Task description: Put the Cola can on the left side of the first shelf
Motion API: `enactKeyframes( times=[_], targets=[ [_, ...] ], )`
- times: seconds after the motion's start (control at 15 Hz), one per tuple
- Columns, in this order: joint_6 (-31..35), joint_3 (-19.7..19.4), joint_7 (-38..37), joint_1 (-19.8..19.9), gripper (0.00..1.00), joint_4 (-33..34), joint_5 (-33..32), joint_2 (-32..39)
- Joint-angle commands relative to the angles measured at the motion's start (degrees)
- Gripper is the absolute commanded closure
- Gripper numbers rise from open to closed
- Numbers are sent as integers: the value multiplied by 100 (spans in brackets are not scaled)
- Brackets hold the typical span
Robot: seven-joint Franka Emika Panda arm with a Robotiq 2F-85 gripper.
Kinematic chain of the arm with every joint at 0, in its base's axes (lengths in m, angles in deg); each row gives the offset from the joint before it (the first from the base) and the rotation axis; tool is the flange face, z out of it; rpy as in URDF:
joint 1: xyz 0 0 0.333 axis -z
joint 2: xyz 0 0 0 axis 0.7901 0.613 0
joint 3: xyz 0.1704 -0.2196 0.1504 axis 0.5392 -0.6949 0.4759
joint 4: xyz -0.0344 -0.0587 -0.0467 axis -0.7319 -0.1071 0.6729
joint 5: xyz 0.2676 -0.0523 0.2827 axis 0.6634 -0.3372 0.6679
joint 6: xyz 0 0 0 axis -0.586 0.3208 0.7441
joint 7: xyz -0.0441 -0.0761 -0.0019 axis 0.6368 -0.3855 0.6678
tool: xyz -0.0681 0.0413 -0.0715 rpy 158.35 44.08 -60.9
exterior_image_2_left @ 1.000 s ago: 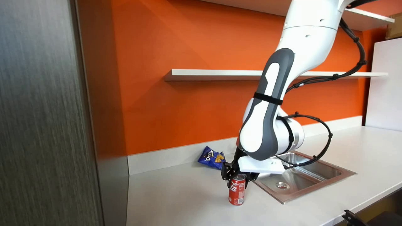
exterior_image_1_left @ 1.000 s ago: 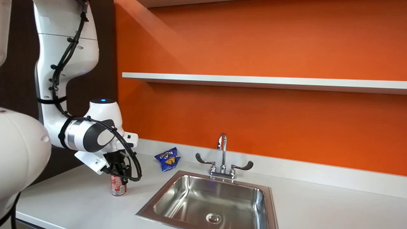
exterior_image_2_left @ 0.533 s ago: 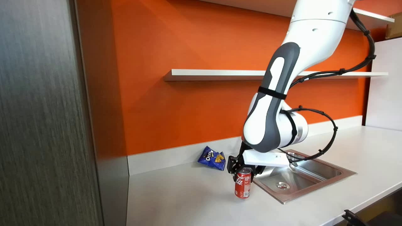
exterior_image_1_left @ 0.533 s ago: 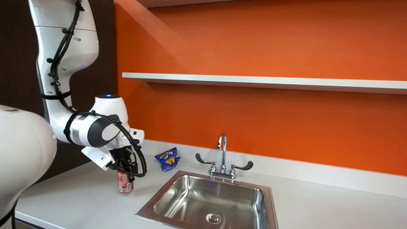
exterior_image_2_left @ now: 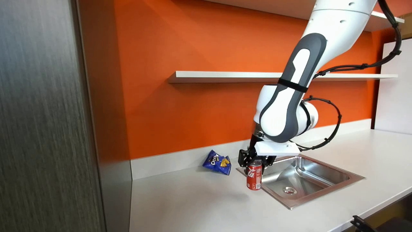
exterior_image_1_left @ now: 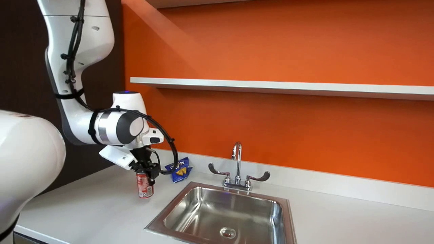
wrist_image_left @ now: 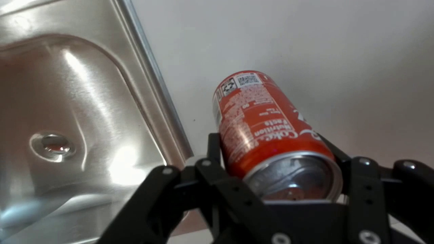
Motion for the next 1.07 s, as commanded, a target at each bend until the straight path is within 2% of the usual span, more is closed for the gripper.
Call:
enactKeyframes(
  times=[0.0,0.13,0.33,0.4,0.53,0.73,1.0],
  targets=[
    [-948,-190,-1003,11,60,248,-1347,-810],
    [-1462,4,-1423,60,60,321,-1716,-1304],
    [-2113,251,-1711,22,60,361,-1735,-1979],
    [-2223,1212,-1375,842,60,349,-1185,-2102],
    [-2488,1746,-1242,1179,60,358,-702,-2448],
    [-2788,2346,-1170,1552,60,453,-165,-2873],
    [-2974,2672,-1062,1825,60,614,233,-3346]
  ],
)
